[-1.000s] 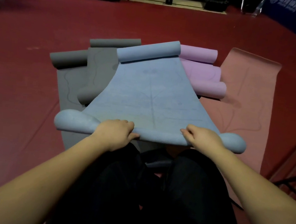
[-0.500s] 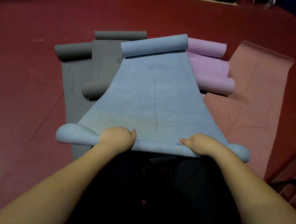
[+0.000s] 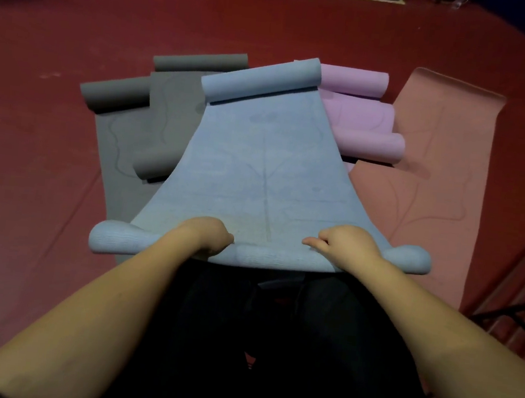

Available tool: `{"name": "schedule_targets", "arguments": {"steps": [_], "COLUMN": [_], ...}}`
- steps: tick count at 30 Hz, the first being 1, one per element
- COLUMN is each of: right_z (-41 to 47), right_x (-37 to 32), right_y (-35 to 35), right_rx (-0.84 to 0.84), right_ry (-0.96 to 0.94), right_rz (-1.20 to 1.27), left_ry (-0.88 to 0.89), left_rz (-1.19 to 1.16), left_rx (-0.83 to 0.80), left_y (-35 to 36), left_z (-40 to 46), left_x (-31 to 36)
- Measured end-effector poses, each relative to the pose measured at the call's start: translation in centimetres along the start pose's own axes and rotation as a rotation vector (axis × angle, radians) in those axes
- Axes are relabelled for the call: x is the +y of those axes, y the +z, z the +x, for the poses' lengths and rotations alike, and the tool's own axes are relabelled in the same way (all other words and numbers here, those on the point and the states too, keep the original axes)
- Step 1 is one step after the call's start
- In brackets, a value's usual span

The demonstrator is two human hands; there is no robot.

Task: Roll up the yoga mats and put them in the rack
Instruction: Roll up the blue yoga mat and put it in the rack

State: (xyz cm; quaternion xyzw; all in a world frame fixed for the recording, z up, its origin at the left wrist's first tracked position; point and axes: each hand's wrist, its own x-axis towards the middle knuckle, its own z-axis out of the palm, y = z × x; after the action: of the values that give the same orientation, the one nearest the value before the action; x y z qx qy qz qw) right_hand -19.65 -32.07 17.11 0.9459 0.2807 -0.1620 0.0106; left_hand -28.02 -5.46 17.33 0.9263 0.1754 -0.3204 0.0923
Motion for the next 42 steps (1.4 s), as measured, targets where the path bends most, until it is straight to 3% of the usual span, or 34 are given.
{"name": "schedule_targets", "arguments": {"steps": [5,8,12,21,24,27,29,31,35,42], "right_z": [-3.8,-4.8,-3.6,0.1,0.7,1.0,0.9,0.8,0.1,-1.5], "right_x": [0.7,0.6,-0.2,0.7,0.6,0.6,0.6,0.4,0.1,0.8], "right_y": [3.0,4.8,2.9,0.0,-0.1,-0.2,-0.6,-0.7,-0.4,-2.2], "right_rx": [0.310,0.412,0.174,-0.251,-0.291,-0.333,-0.348,-0.350,-0.289,-0.451], "right_ry": [-0.138,-0.066,0.044,-0.052,-0.063,-0.055,-0.049,-0.045,-0.028,-0.033], "right_rz": [-0.134,-0.216,-0.280,-0.118,-0.084,-0.033,-0.017,-0.020,-0.075,0.132], "left_ry": [0.018,0.052,0.077,0.061,0.185,0.356,0.349,0.283,0.117,0.279], "left_rz": [-0.008,0.035,0.037,-0.113,-0.051,0.228,0.366,0.361,0.347,0.075], "left_rx": [-0.082,-0.141,-0.166,0.028,0.212,0.475,0.623,0.692,0.578,0.061], "left_y": [-1.6,-2.3,-2.9,0.0,1.7,3.6,5.2,6.1,4.8,-0.9], "left_z": [-0.3,-0.5,-0.3,-2.5,-3.8,-4.6,-4.9,-5.1,-5.3,-5.6], "left_x": [0.6,1.1,1.3,-0.4,-1.8,-3.0,-3.3,-2.9,-1.6,-3.0]}}
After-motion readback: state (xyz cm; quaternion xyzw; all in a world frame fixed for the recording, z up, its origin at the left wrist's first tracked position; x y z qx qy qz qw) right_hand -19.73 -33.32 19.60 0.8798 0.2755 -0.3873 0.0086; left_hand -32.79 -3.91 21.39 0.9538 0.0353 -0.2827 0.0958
